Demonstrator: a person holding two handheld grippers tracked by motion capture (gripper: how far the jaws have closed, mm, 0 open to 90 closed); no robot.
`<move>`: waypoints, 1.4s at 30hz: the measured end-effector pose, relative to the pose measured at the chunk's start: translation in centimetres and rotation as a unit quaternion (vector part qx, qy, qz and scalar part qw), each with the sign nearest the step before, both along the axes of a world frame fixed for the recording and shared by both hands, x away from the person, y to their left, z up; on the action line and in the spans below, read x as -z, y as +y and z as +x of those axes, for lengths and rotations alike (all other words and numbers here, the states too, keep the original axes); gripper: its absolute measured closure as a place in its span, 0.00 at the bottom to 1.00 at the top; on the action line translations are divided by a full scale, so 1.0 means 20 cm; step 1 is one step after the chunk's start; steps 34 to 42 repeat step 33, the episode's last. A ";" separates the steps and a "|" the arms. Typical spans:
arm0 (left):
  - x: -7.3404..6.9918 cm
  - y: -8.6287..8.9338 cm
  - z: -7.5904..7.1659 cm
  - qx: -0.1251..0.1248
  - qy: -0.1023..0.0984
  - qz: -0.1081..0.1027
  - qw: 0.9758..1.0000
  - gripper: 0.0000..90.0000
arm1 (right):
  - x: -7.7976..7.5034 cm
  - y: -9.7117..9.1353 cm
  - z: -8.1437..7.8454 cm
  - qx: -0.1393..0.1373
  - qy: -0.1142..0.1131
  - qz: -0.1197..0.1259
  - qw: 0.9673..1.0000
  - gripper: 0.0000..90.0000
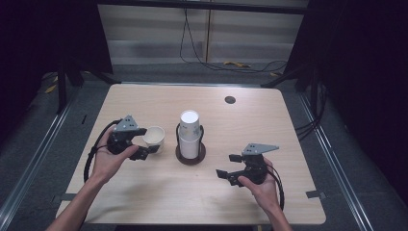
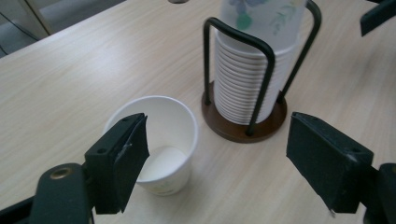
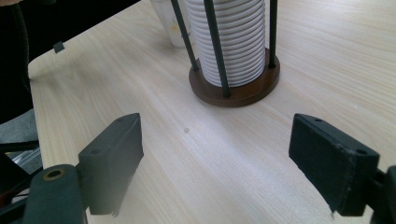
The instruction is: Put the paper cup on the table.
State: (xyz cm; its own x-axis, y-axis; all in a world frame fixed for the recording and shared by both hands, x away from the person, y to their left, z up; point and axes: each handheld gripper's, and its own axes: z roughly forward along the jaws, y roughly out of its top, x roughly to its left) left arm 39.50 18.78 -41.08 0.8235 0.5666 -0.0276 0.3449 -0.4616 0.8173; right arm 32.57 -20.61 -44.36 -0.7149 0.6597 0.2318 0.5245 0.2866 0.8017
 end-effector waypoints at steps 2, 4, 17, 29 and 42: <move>0.02 0.00 -0.02 0.006 0.002 -0.002 1.000 0.23 | 0.00 0.00 0.00 0.001 0.001 0.001 1.000 0.19; 0.05 0.00 -0.04 0.005 0.008 -0.007 1.000 0.23 | 0.00 0.00 0.00 0.000 -0.001 0.001 1.000 0.19; 0.18 -0.03 -0.13 0.008 0.038 -0.006 0.999 0.23 | 0.03 -0.01 0.00 0.010 0.004 0.002 1.000 0.19; 0.30 -0.03 -0.14 0.006 0.070 -0.001 0.998 0.22 | 0.06 -0.02 0.00 0.027 0.013 0.000 1.000 0.19; 0.32 -0.01 -0.15 0.001 0.075 -0.014 0.997 0.22 | 0.07 -0.01 0.00 0.037 0.012 -0.004 0.999 0.19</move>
